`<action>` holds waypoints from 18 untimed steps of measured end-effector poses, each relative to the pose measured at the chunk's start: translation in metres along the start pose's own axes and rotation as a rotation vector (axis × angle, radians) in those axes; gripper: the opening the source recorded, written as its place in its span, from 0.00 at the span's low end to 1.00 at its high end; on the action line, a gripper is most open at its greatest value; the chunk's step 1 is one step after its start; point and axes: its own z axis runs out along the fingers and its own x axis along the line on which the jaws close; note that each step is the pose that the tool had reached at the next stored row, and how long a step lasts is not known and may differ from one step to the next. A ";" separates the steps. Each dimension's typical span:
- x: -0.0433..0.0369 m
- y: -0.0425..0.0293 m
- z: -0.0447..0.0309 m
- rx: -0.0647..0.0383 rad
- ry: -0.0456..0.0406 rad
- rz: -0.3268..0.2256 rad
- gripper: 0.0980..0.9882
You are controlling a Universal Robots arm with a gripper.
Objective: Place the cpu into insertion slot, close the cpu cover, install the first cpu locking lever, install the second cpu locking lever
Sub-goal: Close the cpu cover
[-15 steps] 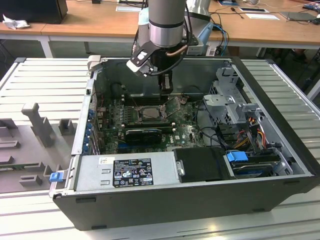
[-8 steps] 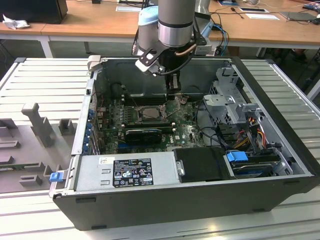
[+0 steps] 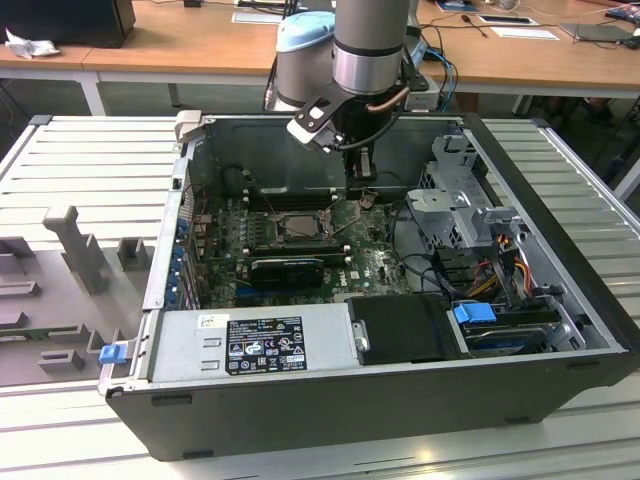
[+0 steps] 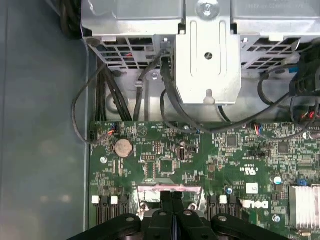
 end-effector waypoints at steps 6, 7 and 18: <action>-0.0007 0.0084 0.0008 0.004 -0.0001 0.000 0.01; -0.0010 0.0098 0.0011 0.004 0.0000 0.000 0.01; -0.0013 0.0292 0.0162 0.031 -0.0001 -0.005 0.01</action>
